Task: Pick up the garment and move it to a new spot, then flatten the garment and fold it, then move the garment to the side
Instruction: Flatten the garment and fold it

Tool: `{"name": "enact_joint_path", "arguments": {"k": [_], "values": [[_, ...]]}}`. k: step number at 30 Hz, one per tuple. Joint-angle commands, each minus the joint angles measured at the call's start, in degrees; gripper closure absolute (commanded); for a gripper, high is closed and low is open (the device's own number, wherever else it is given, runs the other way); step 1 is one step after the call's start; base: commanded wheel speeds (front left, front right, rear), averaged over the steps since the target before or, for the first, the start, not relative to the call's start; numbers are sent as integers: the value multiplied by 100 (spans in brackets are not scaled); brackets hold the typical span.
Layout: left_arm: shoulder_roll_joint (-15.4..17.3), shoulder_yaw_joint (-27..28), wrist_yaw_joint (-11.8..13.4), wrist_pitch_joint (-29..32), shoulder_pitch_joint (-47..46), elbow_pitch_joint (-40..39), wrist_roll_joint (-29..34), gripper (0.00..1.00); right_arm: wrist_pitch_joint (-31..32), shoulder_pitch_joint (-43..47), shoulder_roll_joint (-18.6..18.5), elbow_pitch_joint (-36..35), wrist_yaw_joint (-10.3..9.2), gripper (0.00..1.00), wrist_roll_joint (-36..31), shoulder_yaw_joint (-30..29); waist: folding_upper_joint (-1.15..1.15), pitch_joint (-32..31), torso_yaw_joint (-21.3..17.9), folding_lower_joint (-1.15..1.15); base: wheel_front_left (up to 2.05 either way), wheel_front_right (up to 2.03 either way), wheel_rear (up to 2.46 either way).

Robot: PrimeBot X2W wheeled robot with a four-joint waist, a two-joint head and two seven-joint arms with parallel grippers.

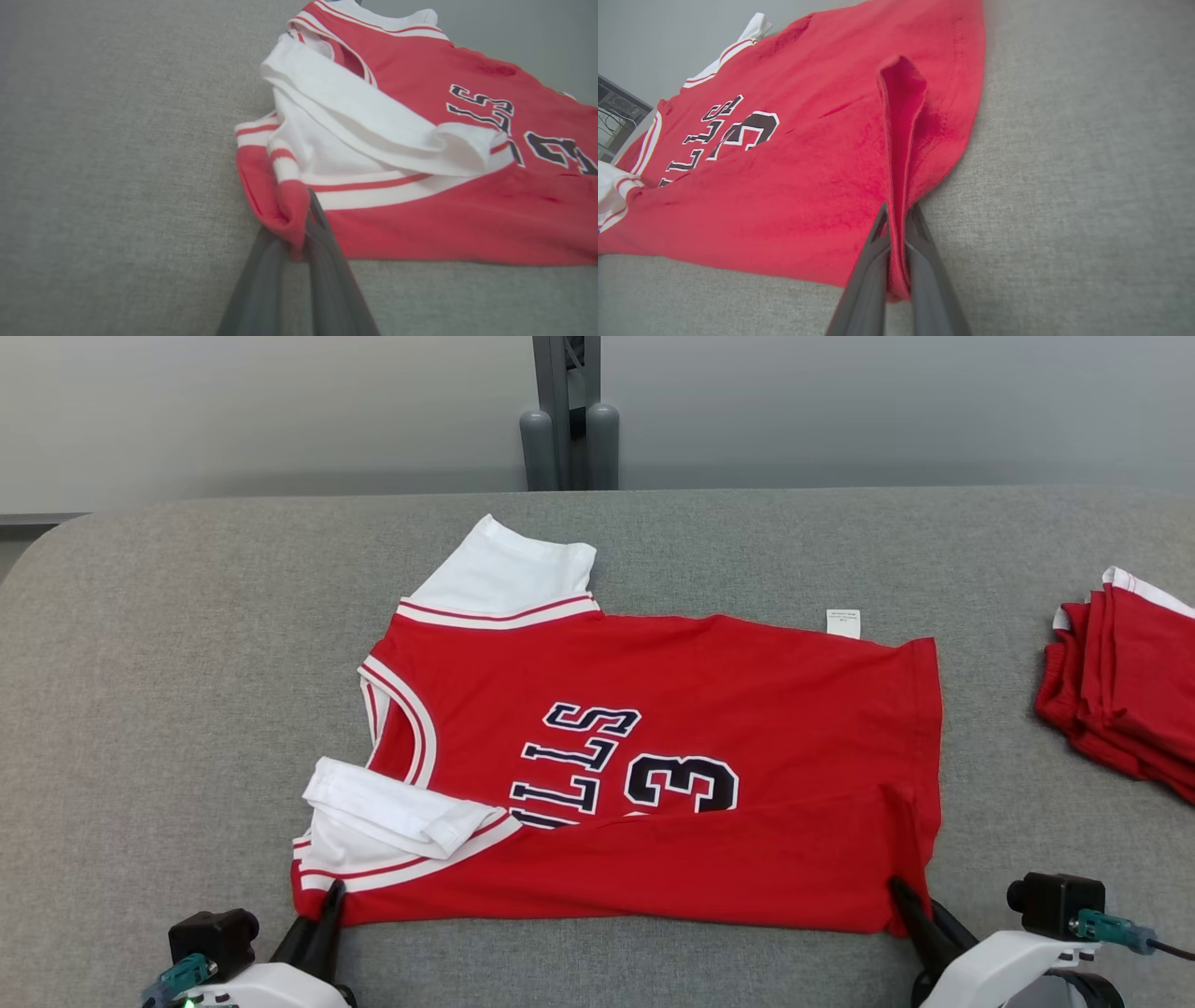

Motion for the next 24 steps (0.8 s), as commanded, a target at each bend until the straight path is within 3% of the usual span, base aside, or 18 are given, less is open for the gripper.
{"name": "enact_joint_path", "arguments": {"k": [1,14,24], "values": [[105,-29,-24,40,36,-42,49,100,75,-83,-97,-48,-2,100,45,17,0,-29,18,0,0,0,0],[485,-548,-82,830,270,-658,-117,100,1026,15,-643,-489,-2,100,615,269,0,-167,96,0,0,0,0],[1248,-934,-86,2160,505,-1722,-611,100,2173,163,-1045,-1088,-2,100,1236,162,0,-268,101,0,0,0,0]]}}
